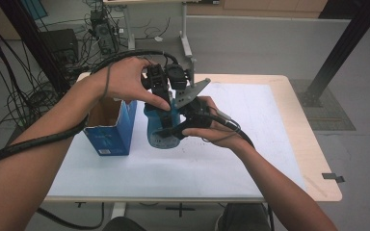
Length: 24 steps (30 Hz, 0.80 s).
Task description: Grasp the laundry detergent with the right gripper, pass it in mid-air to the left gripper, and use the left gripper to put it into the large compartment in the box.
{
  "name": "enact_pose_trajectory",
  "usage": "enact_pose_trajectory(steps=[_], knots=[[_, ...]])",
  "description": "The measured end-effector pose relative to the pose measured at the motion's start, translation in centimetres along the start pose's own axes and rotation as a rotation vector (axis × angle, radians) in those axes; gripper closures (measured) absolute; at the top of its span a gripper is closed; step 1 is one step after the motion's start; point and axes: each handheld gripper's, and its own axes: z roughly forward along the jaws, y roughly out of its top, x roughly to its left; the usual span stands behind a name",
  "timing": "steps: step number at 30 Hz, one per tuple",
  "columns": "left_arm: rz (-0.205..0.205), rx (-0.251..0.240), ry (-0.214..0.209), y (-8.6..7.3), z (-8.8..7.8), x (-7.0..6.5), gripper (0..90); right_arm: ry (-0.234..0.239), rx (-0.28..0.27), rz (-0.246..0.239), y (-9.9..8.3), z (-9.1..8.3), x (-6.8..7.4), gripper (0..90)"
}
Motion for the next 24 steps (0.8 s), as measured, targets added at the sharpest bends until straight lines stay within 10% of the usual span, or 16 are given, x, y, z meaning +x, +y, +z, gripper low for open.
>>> enact_pose_trajectory(steps=[24], knots=[[0.007, 0.004, 0.012, 0.06, -0.32, -0.21, 5.0, 0.003, -0.003, -0.002, 0.13, -0.22, 0.13, 43.7]])
